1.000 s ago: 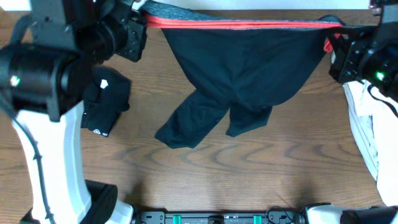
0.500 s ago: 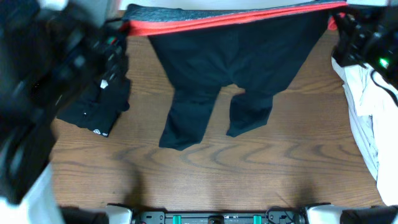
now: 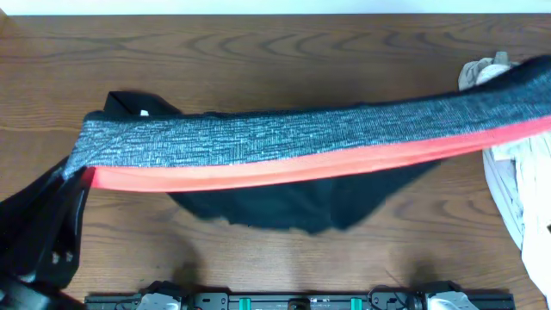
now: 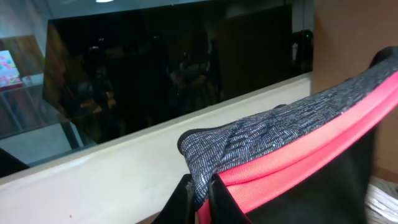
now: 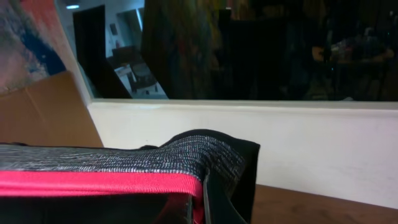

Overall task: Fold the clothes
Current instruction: 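Release the waistband from both grippers and raise arms outward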

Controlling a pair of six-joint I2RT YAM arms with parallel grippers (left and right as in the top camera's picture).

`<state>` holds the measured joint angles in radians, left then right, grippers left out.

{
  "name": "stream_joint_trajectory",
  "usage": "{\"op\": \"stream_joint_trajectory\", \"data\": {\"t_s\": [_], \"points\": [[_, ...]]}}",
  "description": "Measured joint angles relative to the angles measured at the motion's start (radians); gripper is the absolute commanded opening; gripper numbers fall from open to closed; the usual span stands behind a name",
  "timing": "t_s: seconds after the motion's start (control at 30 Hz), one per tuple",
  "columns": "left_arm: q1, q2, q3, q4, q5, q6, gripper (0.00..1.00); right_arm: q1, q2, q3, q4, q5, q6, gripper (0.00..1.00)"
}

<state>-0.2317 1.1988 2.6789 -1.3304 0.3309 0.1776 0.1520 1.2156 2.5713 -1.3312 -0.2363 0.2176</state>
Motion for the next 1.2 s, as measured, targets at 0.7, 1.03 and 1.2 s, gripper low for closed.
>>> {"op": "stream_joint_trajectory", "data": {"t_s": [0.7, 1.03, 1.2], "points": [[0.011, 0.827, -0.008, 0.237, -0.280, -0.026, 0.27, -0.001, 0.700, -0.014, 0.203, 0.150, 0.027, 0.41], [0.084, 0.972, -0.035, 0.257, -0.386, -0.020, 0.98, -0.028, 0.919, -0.028, 0.233, 0.155, -0.033, 0.96], [0.118, 0.820, -0.034, 0.153, -0.420, -0.020, 0.98, -0.050, 0.861, -0.027, 0.099, 0.150, -0.071, 0.99]]}}
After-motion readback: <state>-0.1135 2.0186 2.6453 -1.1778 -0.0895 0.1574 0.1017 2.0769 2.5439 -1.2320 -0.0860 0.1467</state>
